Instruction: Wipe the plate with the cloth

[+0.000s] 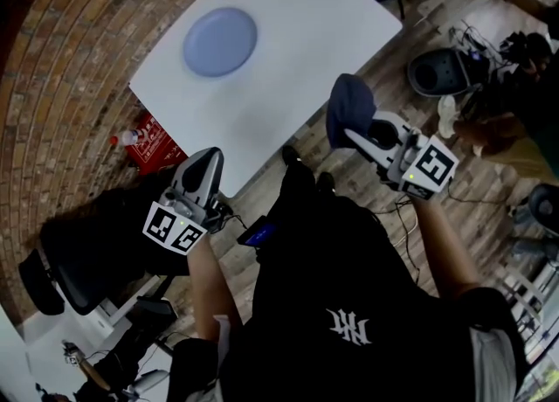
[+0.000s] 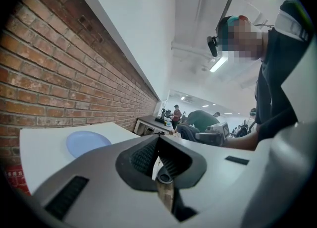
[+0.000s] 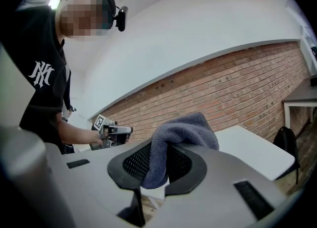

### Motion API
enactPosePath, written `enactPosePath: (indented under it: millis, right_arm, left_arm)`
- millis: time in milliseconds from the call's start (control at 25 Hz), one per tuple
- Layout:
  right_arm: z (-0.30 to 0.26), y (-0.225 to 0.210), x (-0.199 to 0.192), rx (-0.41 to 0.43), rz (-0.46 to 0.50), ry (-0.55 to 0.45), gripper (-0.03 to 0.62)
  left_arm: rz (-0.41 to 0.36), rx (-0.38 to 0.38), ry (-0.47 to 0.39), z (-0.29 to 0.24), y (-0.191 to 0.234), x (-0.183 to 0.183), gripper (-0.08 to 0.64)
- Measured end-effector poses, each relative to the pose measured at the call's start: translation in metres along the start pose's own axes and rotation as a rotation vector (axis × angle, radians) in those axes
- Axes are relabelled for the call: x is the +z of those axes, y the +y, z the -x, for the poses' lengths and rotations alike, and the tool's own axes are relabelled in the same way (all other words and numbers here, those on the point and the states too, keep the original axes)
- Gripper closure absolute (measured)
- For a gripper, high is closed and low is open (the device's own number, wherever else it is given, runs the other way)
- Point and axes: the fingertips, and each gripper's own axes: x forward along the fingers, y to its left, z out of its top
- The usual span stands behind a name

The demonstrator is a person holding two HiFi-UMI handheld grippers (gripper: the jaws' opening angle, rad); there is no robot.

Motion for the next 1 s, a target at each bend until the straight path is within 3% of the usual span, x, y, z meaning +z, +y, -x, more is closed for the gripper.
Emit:
enactPosePath:
  millis: [160,360,600,840,1000]
  right_arm:
    - [-0.021,-0.024,-0.004,0.01,0.0,0.056,0.518]
    - [-0.069,-0.053,0.023,0.058,-0.022,0.04,0.518]
    - [-0.132,-0.078,0.036,0.1,0.065,0.141,0.518]
    - [-0.186,-0.091,0.057,0.115,0.122,0.167,0.518]
    - [-0.213,-0.094,0.063,0.179,0.127,0.178,0.518]
  left_arm:
    - [0.008,0.014,-0.025,-0.016,0.027,0.007,0.557]
    - [0.041,0.044,-0.055,-0.031,0.076,0.022,0.558]
    - [0.074,0.084,-0.097,-0.034,0.124,0.035,0.557]
    - [0.112,0.127,-0.106,-0.036,0.167,0.034,0.558]
    - [0.13,0.196,-0.074,-0.042,0.18,0.023,0.557]
